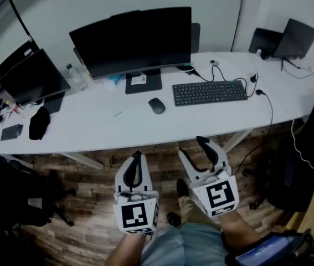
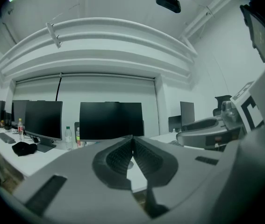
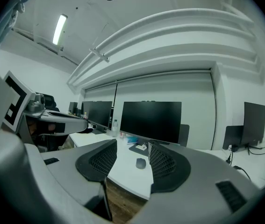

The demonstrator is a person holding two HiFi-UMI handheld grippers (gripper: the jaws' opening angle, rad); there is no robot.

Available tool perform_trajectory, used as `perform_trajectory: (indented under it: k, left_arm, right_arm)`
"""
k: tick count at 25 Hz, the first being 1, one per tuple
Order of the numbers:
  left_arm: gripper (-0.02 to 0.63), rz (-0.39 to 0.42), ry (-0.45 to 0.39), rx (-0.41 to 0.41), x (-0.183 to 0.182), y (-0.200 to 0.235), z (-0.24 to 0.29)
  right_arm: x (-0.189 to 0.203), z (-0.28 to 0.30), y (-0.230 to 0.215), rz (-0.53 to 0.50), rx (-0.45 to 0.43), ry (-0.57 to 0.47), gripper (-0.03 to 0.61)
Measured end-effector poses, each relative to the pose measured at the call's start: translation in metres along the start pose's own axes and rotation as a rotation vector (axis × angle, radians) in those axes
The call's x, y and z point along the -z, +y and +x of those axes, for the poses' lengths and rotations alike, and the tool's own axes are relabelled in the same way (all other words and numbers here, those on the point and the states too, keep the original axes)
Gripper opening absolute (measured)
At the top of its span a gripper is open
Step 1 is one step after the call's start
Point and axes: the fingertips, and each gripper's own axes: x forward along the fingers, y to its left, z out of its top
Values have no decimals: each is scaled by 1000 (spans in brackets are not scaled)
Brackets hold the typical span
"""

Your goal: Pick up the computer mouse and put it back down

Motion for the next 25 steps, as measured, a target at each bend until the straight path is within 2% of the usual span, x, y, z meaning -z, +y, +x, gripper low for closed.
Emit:
perform_trajectory:
  k: [10,14,17,25]
  left_arm:
    - [8,8,93,-18,28,26,78]
    - [8,27,69,-44,18,39,116]
    - [8,34,81,-58,7,44,140]
    - [8,71,35,-104,-22,54,182]
  right_arm:
    - [33,85,-42,61,-27,70,219]
    - [32,119,-60,73,-46,69,216]
    - [26,140,-73,76,-59,57,215]
    - [2,185,-97,72,-101,1,216]
